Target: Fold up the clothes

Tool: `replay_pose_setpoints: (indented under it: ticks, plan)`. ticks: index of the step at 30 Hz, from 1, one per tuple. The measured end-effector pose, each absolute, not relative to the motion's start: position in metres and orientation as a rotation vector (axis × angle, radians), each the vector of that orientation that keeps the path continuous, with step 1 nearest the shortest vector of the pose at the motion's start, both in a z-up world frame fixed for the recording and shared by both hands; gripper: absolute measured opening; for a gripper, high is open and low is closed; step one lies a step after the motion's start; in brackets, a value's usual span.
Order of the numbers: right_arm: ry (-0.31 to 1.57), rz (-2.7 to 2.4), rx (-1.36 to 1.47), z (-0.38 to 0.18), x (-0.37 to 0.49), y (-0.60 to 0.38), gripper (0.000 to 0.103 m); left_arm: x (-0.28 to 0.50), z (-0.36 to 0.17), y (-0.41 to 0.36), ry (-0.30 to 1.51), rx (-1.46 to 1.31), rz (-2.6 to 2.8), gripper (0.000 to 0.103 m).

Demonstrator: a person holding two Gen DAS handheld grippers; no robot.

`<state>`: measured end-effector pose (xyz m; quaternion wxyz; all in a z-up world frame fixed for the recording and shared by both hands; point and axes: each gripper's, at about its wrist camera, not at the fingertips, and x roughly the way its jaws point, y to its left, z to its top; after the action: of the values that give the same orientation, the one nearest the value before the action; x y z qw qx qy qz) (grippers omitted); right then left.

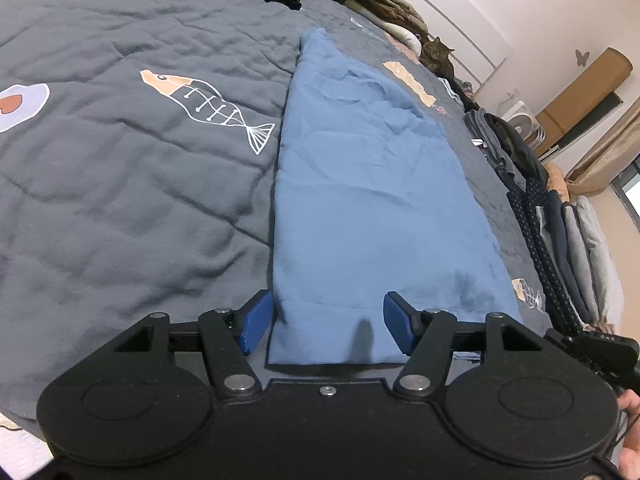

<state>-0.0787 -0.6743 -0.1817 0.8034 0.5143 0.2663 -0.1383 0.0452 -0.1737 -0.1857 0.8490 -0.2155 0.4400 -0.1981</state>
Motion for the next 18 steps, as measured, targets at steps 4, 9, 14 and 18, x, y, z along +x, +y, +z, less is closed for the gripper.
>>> replay_pose_setpoints:
  ticks: [4,9,14,18]
  plan:
    - [0.603,-0.312,1.125,-0.185,-0.079,-0.677,0.004,0.046,-0.186,-0.173,0.929,-0.462,-0.41,0.061]
    - [0.69,-0.289,1.162,-0.2,-0.062,-0.669,0.019,0.046,-0.185,-0.177,0.93,-0.448,-0.422,0.061]
    - [0.722,-0.282,1.136,-0.205,-0.055,-0.659,0.042,0.047,-0.186,-0.174,0.929,-0.457,-0.416,0.061]
    - [0.726,-0.281,1.12,-0.204,-0.055,-0.657,0.043,0.046,-0.186,-0.176,0.93,-0.459,-0.417,0.061]
